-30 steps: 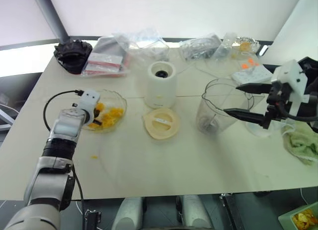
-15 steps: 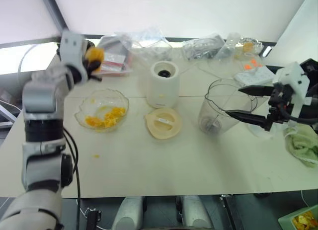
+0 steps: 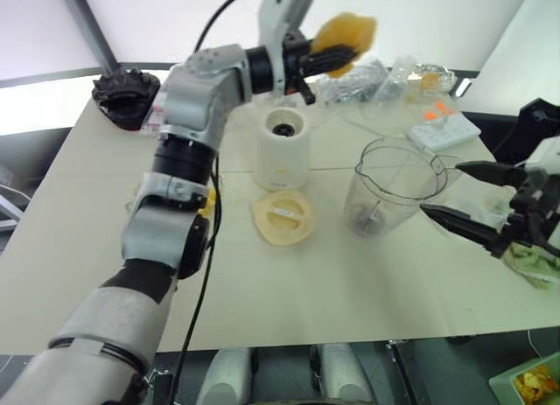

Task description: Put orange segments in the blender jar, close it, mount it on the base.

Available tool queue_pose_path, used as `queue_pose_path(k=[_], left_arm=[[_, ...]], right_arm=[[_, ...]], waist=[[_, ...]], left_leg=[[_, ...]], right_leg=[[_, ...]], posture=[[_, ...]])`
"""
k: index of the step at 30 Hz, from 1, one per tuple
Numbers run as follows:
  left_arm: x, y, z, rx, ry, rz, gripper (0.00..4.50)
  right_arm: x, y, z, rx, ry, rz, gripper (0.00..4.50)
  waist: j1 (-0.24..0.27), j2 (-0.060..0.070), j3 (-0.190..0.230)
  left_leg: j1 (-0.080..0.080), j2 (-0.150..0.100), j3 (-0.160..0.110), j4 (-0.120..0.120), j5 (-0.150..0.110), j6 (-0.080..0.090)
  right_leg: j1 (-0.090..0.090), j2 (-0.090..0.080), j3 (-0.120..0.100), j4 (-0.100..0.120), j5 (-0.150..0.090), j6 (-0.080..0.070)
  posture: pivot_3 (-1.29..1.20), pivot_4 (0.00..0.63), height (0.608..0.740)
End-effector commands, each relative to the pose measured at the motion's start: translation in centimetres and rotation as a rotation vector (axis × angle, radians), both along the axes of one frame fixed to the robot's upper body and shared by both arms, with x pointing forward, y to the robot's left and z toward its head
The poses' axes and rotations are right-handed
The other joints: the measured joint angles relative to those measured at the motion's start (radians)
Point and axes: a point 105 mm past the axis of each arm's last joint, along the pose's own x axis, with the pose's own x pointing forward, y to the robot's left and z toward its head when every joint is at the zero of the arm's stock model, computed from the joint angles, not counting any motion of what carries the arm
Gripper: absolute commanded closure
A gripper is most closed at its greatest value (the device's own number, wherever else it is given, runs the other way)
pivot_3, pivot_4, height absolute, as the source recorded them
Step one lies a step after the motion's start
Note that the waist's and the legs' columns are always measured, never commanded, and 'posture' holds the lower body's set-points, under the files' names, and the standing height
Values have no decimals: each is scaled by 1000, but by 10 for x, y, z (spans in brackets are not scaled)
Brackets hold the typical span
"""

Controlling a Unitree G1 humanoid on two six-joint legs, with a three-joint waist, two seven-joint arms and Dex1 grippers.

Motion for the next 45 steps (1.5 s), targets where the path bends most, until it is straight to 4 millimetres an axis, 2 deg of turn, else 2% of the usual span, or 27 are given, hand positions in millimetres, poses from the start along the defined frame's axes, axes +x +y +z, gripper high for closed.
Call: queue_pose_path(k=[1, 5, 11, 15, 23, 34, 37, 43, 45], left_arm=[[-15, -27, 14, -13, -46, -138, 3689], [-21, -43, 4, 8, -12, -231, 3689], [-17, -61, -19, 26, 40, -237, 3689], [-17, -73, -40, 63, 77, -233, 3689], [-32, -103, -68, 115, 115, -282, 3689], [-30, -115, -94, 204, 116, -205, 3689], [-31, -116, -93, 196, 123, -211, 2954], [-30, -116, -90, 178, 122, -203, 23], [-28, -116, -86, 168, 115, -185, 23]], right_arm=[[-13, -2, 4, 5, -66, -61, 0], [-23, 1, -4, 11, -75, -106, 0], [-37, 6, -9, 36, -82, -148, 0], [-44, -1, -8, 45, -78, -219, 0], [-55, -2, -12, 109, -19, -262, 0], [-67, -12, -10, 116, -5, -332, 0], [-70, -14, -11, 113, -5, -337, 0], [-71, -15, -12, 104, -19, -335, 0], [-71, -15, -13, 101, -23, -334, 0]], waist=[[8, -1, 0], [8, -1, 1], [8, -1, 1], [8, -2, 1], [7, -3, 2], [9, -3, 2], [9, -3, 2], [8, -3, 2], [8, -3, 2]], left_leg=[[0, 0, 0, 0, 0, 0], [-2, -1, 0, 1, 0, 0], [-2, -1, 0, 1, -1, 3], [-2, -1, 0, 1, -1, 3], [-2, 0, 1, 1, -2, 3], [-2, 0, 1, 1, -3, 5], [-3, 0, 1, 1, -3, 5], [-3, 1, 1, 1, -3, 6], [-3, 1, 1, 1, -3, 6]], right_leg=[[0, 0, 0, 0, 0, 0], [0, -1, 0, -2, -1, 1], [1, -1, 0, -4, 0, 2], [2, -1, 0, -5, 0, 2], [3, -1, 1, -8, 0, 2], [4, -1, 1, -10, -2, 5], [4, -1, 1, -11, -2, 5], [4, -1, 1, -12, -3, 5], [4, -1, 1, -12, -3, 5]], posture=[[0, 150, 740], [0, 150, 740], [0, 150, 740], [0, 150, 740], [0, 150, 740], [0, 150, 740], [0, 150, 740], [0, 150, 740], [0, 150, 740]])
